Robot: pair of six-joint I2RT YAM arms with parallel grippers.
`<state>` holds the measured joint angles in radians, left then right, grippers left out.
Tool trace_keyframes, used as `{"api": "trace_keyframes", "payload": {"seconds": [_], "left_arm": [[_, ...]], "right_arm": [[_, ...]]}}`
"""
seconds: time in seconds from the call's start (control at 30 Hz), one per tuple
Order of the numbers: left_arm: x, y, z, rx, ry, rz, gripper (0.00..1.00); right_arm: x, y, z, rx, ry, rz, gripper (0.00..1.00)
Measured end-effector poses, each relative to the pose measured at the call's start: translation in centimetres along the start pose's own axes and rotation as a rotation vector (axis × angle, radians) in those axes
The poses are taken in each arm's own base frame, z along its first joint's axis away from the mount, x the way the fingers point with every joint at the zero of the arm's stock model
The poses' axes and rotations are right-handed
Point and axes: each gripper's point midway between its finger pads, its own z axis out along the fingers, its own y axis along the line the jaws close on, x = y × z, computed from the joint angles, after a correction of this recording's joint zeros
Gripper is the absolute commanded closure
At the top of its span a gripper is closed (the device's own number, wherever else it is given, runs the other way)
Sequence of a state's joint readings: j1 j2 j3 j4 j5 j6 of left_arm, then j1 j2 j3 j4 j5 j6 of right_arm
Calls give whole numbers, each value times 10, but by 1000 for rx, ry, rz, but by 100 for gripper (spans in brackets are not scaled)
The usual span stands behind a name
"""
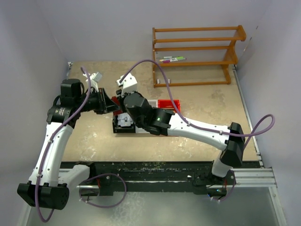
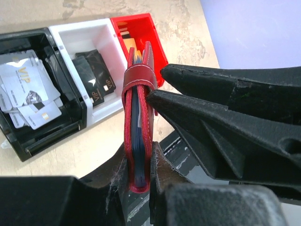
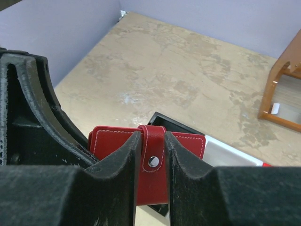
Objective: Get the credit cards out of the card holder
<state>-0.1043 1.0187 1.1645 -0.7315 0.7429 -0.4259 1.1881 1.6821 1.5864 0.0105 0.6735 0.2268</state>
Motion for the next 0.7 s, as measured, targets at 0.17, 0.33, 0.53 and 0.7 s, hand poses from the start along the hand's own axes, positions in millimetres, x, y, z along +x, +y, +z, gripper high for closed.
{"api": "trace_keyframes", "payload": {"seconds": [0.17, 0.33, 0.53, 0.7], "left_arm": [[7, 3, -1, -18, 24, -26, 100], [7, 4, -1, -22, 25, -28, 100], [11, 4, -2, -26, 37, -39, 100], [11, 5, -2, -31, 38, -40, 100]], "right_arm": [[7, -5, -3, 55, 12, -38, 51], [8, -3, -6, 53, 17, -45, 52], [13, 0, -10, 57, 29, -38, 56], [22, -1, -19, 35, 44, -14, 57]]}}
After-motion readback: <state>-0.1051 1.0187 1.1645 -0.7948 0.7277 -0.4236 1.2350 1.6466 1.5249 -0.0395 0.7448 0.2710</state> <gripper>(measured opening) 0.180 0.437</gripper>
